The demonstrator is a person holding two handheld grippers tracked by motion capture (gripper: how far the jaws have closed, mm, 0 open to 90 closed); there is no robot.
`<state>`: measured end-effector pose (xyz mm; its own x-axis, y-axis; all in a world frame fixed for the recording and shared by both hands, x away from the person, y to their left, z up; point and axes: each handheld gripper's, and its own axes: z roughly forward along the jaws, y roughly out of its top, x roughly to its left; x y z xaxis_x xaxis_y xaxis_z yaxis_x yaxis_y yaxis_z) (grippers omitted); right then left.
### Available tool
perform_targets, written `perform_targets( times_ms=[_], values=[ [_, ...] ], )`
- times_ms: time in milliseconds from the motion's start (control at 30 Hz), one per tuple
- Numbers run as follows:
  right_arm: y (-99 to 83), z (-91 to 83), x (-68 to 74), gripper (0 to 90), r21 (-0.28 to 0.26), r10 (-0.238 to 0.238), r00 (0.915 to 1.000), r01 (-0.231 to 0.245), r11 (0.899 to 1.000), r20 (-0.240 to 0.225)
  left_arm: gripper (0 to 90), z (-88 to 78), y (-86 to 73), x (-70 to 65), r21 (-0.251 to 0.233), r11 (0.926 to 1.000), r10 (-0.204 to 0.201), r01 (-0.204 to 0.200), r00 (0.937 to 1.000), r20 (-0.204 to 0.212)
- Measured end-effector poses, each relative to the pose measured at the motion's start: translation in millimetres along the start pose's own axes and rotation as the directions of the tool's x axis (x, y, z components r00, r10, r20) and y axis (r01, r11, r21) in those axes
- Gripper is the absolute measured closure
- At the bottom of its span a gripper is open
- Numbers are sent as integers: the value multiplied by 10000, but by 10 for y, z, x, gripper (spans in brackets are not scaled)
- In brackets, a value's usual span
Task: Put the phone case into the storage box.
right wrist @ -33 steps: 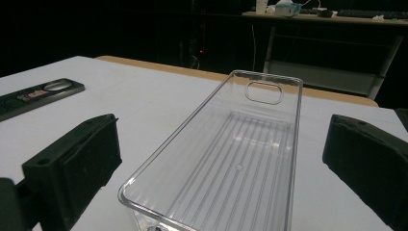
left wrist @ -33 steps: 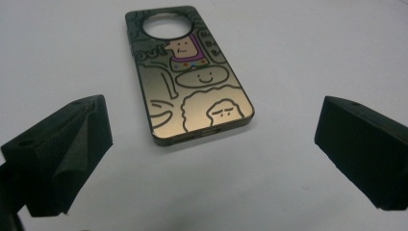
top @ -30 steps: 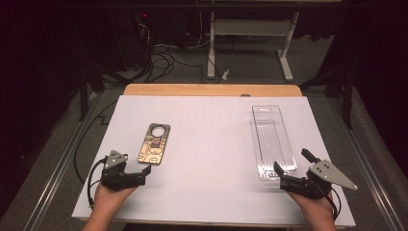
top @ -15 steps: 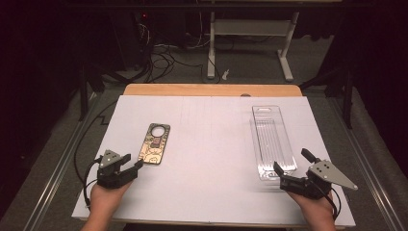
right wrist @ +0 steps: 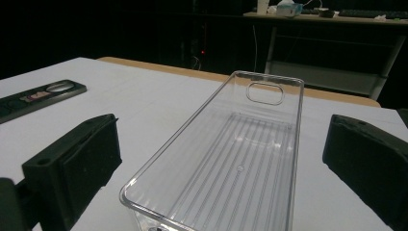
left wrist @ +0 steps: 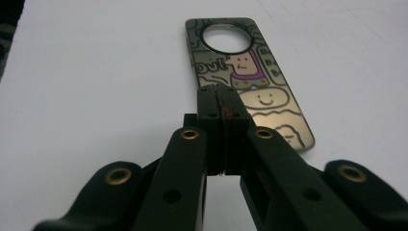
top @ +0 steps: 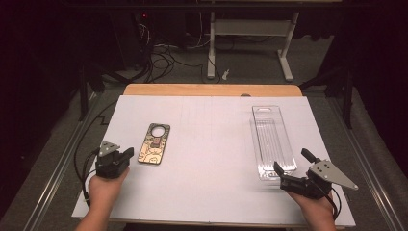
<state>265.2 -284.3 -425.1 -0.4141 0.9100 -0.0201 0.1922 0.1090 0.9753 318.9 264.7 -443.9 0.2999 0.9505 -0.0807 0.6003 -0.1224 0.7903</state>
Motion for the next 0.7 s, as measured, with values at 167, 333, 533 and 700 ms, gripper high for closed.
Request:
perform_targets(
  times_ms=[167,333,533,700],
  values=[
    [1,15,3,0,38,-20,10000,21,10000,-43,895,181,120,89,85,10000,17,-16,9999,-127],
    [5,12,3,0,19,-32,10000,32,10000,-42,894,380,285,141,211,9995,-242,253,9985,-489],
    [1,1,-5,0,26,4,10000,-4,10000,-8,896,623,457,142,472,9989,89,-55,9975,-706],
    [10,-17,-4,0,-59,6,10000,-6,10000,9,897,857,527,143,1068,9943,60,29,9965,-831]
  ],
)
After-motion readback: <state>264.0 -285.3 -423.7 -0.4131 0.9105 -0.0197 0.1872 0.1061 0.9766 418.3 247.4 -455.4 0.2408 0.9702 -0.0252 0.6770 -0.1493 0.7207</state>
